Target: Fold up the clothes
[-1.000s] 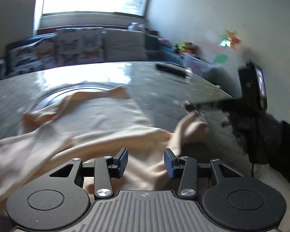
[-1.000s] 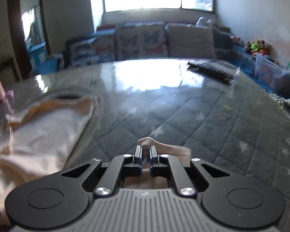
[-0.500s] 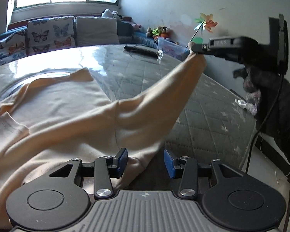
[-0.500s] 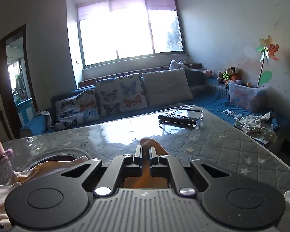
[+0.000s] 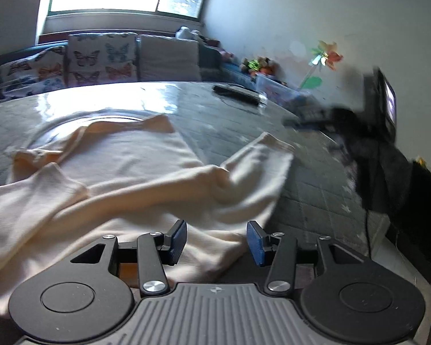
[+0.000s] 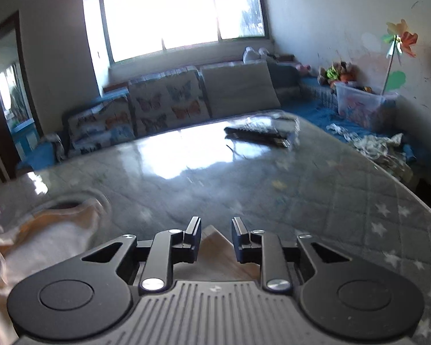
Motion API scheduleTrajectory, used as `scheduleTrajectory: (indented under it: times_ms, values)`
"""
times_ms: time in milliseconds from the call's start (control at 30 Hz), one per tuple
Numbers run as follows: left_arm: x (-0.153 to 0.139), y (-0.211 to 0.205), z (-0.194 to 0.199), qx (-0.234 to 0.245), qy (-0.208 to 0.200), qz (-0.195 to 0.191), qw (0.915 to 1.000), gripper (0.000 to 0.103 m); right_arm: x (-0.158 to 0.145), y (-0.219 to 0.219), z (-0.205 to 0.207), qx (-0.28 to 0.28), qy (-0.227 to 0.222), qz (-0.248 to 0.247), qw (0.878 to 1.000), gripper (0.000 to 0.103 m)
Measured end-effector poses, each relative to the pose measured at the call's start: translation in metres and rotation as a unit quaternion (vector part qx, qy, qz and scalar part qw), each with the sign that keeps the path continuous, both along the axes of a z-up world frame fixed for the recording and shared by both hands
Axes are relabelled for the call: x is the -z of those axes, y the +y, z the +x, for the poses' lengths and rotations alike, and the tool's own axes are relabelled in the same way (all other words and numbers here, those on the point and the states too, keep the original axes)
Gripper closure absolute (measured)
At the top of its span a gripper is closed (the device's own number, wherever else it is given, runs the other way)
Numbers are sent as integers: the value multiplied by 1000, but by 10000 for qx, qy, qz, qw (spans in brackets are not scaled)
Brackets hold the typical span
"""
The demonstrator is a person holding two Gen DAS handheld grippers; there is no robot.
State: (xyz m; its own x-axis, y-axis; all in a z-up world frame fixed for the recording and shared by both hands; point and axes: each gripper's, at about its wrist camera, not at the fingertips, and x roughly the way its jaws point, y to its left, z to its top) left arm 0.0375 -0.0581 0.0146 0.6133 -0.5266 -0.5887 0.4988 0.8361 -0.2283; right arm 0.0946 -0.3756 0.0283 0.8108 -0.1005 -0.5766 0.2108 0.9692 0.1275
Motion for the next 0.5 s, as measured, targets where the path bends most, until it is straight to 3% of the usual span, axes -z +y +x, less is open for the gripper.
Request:
scheduleTrajectory:
  times_ms: [300,367,433,500]
  values:
    - [-8,43,4,-802,-180,136,9965,42,32,-7,7,201,504,-95,9985,75]
    - [-8,52,8,-1016,-214,283,9942,42,34,-5,5,145,499,-191,9985,79]
    - [-7,61,13,-1215,-257,446,9913,42,34,-1,2,64,478,-315,9983,92]
    - [-6,65,20,-1355,-318,619,9883,42,32,3,-1,65,462,-459,9979,97]
